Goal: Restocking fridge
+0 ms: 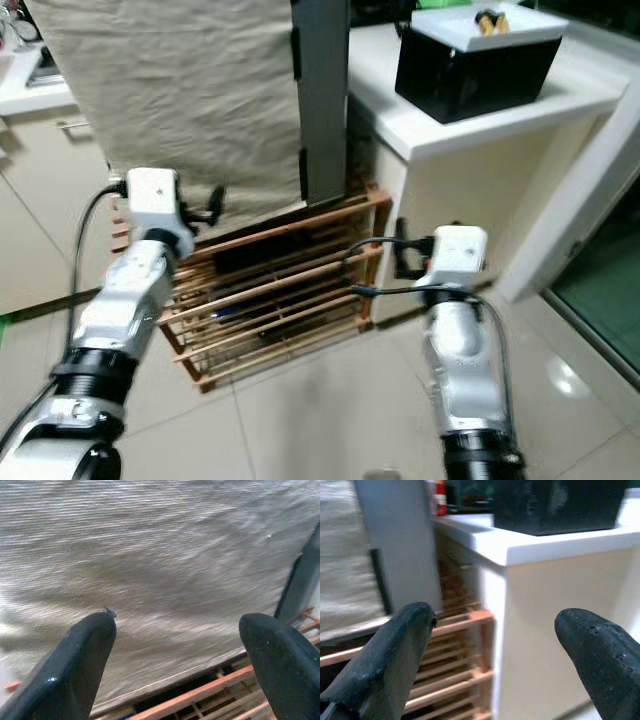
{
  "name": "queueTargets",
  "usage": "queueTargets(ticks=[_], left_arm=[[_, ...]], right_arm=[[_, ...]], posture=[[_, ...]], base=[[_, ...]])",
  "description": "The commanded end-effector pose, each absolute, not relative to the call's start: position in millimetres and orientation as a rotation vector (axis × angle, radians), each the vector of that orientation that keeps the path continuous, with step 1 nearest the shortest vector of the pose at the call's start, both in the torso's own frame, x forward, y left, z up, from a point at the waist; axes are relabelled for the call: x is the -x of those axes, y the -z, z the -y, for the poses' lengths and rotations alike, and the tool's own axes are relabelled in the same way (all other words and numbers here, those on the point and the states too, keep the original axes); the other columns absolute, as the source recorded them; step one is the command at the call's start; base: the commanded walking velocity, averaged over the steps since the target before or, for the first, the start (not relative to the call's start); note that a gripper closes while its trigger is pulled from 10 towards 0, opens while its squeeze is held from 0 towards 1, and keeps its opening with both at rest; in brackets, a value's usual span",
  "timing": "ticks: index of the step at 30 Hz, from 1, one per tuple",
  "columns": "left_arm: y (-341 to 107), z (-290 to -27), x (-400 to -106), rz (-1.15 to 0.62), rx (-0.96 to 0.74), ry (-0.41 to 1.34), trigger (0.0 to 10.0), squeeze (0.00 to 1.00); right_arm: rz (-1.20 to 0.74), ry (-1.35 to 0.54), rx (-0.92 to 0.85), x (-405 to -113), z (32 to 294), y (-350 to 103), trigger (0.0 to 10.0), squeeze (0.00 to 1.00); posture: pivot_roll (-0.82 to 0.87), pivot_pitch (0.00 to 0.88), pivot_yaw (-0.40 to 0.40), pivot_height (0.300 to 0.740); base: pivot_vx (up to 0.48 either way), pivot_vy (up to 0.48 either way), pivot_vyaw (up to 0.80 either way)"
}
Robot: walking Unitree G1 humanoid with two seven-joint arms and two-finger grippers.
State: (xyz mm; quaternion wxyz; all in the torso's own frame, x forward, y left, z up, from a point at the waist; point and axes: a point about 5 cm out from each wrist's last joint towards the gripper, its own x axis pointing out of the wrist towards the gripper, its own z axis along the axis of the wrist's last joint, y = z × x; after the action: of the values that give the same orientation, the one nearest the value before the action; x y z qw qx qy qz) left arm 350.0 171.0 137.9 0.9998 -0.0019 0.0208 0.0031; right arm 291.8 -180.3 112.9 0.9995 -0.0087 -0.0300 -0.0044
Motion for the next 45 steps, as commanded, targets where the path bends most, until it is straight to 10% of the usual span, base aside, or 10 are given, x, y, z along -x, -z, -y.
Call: queueTargets(ticks=[1,45], left_arm=[[-137,-161,-351,-0.045,0.019,0.023,10.0,0.0],[-153,-143,-325,0.111,0.082,0.288,10.0,0.0]], right_arm=[[0.064,0.043,0.025,-290,192,-115,10.0,0.1],[0.181,0.092,0.016,-284,188,-134,10.0,0.12]], posture=[[-0.12,0.0,0.046,0.74],[-0.12,0.0,0.038,0.74]], base=[[0.0,0.48,-0.8],[-0.047,0.415,-0.61]])
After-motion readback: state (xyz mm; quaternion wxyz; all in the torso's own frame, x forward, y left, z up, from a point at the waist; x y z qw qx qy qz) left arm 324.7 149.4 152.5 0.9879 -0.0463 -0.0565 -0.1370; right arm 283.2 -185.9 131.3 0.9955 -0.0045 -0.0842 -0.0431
